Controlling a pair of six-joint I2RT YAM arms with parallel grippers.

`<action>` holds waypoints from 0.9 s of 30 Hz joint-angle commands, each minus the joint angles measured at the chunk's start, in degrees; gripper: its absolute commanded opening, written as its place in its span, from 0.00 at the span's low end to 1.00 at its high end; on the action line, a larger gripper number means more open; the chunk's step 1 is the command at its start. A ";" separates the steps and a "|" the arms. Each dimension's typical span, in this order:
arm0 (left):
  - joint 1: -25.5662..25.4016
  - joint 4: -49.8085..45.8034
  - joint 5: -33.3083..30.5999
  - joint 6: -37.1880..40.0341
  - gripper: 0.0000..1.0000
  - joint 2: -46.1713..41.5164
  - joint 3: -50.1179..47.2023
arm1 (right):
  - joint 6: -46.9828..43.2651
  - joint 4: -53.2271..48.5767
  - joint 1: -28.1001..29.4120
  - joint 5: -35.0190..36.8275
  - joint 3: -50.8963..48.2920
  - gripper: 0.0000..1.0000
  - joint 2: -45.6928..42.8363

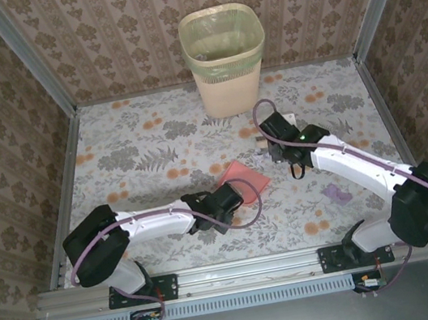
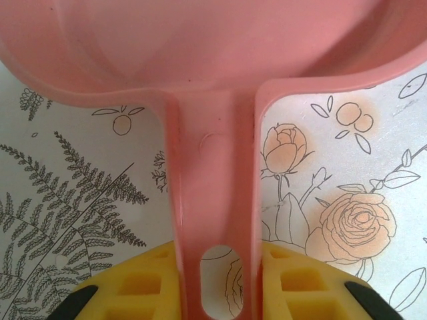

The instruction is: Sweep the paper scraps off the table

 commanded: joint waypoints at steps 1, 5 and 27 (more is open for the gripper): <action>1.20 -4.26 2.10 -1.43 0.00 1.83 -0.27 | -0.39 -3.92 3.24 -2.91 -1.72 0.00 -3.38; 1.60 -5.53 2.88 -1.90 0.00 1.78 1.33 | 1.74 -5.88 8.33 -3.04 -2.61 0.00 -6.35; 1.25 -25.11 7.29 -3.21 0.00 7.72 17.14 | 4.75 -6.04 1.68 7.49 -9.10 0.00 -21.57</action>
